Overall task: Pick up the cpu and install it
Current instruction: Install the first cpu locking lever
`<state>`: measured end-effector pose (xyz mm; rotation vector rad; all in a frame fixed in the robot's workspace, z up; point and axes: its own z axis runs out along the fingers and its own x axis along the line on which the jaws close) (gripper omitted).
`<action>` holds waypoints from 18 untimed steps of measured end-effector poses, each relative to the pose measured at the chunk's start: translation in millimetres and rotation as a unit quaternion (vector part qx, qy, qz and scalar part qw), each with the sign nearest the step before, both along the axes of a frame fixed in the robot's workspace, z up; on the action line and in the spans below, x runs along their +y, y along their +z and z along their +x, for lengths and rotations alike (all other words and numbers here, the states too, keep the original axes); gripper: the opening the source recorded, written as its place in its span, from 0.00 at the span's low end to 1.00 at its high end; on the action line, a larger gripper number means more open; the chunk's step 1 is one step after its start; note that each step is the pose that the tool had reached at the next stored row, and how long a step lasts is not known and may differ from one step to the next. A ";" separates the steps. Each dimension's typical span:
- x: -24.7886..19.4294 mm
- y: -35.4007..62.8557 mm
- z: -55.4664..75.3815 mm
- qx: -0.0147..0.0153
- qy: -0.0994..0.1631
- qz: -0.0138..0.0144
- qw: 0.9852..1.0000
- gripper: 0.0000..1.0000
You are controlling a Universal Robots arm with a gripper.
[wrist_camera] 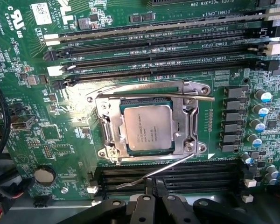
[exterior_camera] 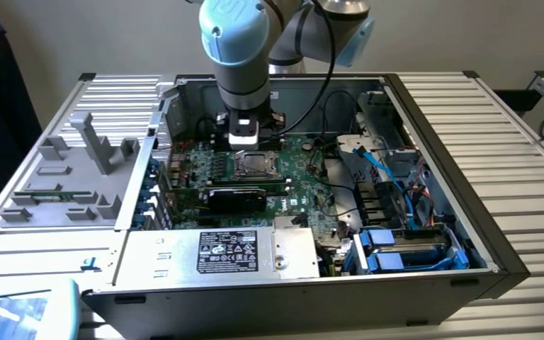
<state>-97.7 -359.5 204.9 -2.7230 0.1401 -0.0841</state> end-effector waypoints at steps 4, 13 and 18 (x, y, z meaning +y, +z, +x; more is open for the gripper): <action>-0.2 -0.4 0.4 0.000 -0.001 0.000 1.000 0.12; -0.4 -0.9 0.4 0.000 -0.001 -0.001 1.000 0.12; -0.4 -1.9 0.5 0.000 -0.001 -0.002 1.000 0.12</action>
